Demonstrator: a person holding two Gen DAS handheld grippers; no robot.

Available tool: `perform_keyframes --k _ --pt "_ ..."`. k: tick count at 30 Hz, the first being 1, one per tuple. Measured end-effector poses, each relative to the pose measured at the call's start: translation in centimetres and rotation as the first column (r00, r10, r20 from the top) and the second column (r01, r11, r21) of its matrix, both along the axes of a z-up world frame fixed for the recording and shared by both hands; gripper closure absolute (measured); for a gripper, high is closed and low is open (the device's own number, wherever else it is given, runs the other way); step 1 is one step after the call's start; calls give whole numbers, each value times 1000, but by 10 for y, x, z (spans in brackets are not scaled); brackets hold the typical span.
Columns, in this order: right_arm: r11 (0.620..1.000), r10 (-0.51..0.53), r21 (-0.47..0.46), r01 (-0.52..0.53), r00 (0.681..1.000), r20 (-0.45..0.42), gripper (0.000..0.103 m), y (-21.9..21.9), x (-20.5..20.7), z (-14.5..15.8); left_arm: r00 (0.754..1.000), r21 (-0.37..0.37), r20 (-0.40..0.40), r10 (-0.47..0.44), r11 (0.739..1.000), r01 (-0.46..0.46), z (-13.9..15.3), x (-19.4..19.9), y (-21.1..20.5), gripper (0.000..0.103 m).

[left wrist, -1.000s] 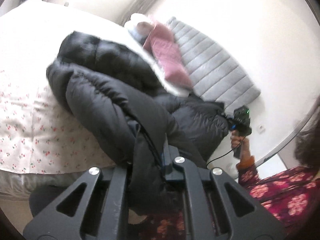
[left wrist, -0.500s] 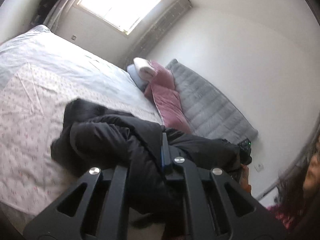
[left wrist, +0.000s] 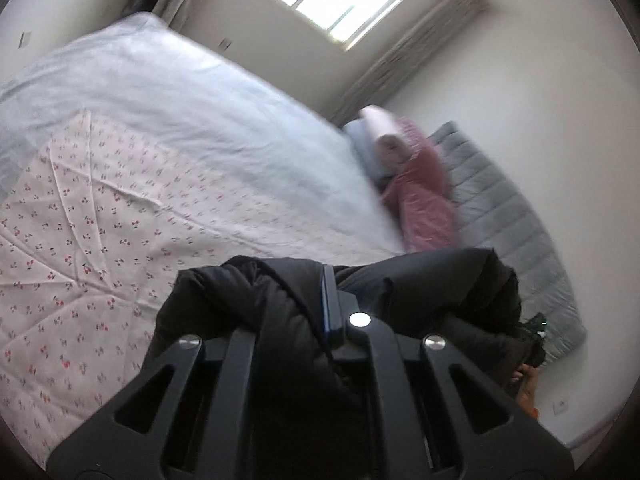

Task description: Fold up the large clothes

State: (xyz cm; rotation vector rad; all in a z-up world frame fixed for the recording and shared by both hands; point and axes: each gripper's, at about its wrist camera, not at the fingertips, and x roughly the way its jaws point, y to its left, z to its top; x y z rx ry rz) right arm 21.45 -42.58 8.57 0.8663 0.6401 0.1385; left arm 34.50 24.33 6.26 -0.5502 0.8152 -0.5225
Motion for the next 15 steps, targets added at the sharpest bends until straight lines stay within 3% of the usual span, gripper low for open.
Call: perform_keyframes --k 4,9,13,15 --pt "999 -10 41 15 994 -111 94 -9 61 -53 994 101 -112 15 995 -4 -50 60 -29 91" --pt "997 -54 47 67 972 -230 88 -16 108 -107 979 173 -198 47 985 -12 -94 98 -57 91" --pt "987 -51 137 88 967 -250 65 -25 119 -126 960 186 -278 37 982 16 -100 109 -62 90" --pt "986 -51 144 81 979 -199 50 -30 113 -117 962 177 -272 19 984 30 -91 105 -59 88"
